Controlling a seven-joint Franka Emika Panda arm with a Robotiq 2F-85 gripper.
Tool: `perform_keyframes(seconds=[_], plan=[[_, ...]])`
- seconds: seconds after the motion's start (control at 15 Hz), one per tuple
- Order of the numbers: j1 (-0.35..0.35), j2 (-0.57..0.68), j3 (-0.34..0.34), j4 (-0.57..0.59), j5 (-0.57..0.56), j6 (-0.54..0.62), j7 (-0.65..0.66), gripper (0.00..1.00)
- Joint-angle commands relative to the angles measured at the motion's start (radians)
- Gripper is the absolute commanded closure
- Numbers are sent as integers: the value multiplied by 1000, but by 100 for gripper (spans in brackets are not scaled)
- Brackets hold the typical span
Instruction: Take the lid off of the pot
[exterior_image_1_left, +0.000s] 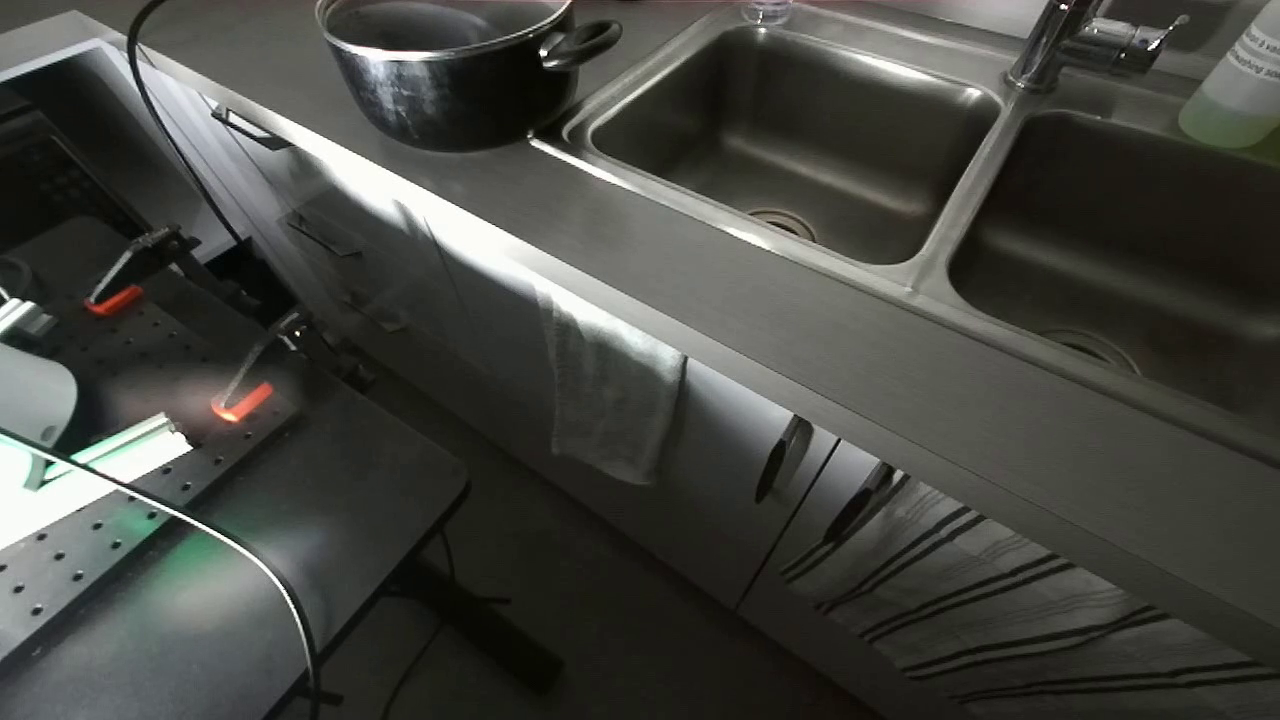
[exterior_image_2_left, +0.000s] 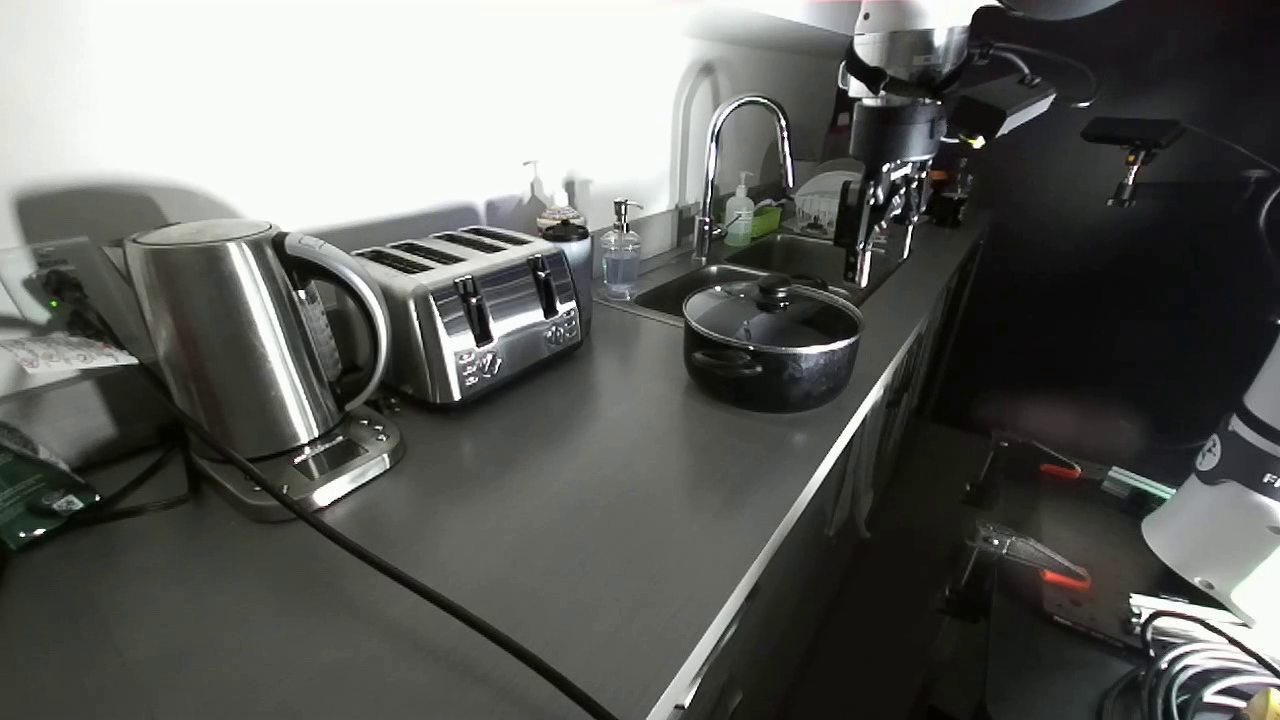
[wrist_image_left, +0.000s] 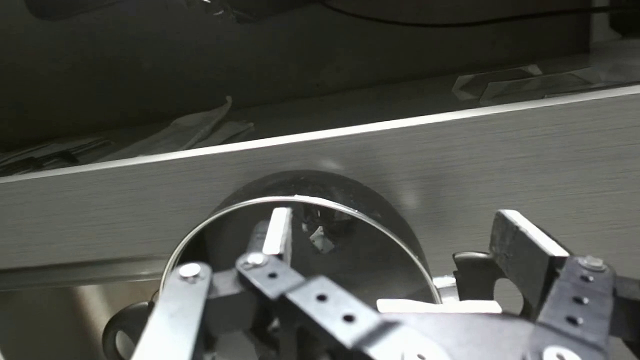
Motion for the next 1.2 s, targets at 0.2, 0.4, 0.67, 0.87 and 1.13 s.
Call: perform_keyframes(seconds=[0.2,0.4,0.67,0.87,1.13], plan=[[-36,119,-90,105,-28,-17,-118,0],[-45,174,-115,146,-37,-22,-154,0],[-50,251,-144,204,-47,-27,-187,0],[-51,309,-163,251,-50,-31,-206,0],[-52,374,-187,302,-49,-33,-227,0]])
